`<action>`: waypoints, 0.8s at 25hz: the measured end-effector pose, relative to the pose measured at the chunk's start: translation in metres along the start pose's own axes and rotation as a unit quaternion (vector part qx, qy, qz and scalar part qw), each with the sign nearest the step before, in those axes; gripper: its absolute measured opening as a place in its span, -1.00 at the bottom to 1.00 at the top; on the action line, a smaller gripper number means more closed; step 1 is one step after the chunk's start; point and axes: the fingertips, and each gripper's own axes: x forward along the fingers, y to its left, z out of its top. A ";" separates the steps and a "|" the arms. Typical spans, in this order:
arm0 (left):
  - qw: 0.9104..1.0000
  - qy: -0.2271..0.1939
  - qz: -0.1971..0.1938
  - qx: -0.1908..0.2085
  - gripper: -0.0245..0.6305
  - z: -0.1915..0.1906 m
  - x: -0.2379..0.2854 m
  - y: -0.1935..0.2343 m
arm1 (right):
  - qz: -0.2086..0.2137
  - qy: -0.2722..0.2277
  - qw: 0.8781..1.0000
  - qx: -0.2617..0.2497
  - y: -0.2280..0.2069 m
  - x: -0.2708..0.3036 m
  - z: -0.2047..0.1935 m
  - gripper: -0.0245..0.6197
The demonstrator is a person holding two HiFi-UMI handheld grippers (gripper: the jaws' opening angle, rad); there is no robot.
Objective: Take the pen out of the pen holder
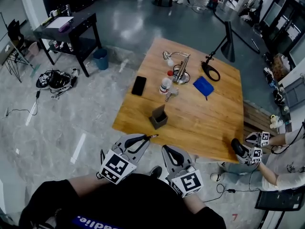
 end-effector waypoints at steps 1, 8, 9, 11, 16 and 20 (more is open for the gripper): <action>1.000 -0.001 0.001 0.000 -0.73 0.000 -0.002 -0.001 | -0.001 -0.001 1.000 0.000 0.001 -0.001 0.001 -0.91; 1.000 -0.005 0.005 -0.001 -0.73 0.002 -0.006 -0.004 | 0.003 -0.003 1.000 -0.004 0.007 -0.005 0.003 -0.91; 1.000 -0.005 0.005 -0.001 -0.73 0.002 -0.007 -0.003 | 0.003 -0.003 1.000 -0.004 0.007 -0.005 0.003 -0.91; 1.000 -0.005 0.005 -0.001 -0.73 0.002 -0.008 -0.003 | 0.002 -0.002 1.000 -0.003 0.008 -0.005 0.003 -0.91; 1.000 -0.005 0.007 -0.003 -0.73 0.000 -0.009 -0.003 | 0.002 -0.002 1.000 -0.004 0.010 -0.007 0.004 -0.91; 1.000 -0.004 0.003 -0.003 -0.73 0.002 -0.008 -0.002 | 0.002 -0.001 1.000 -0.005 0.010 -0.005 0.004 -0.91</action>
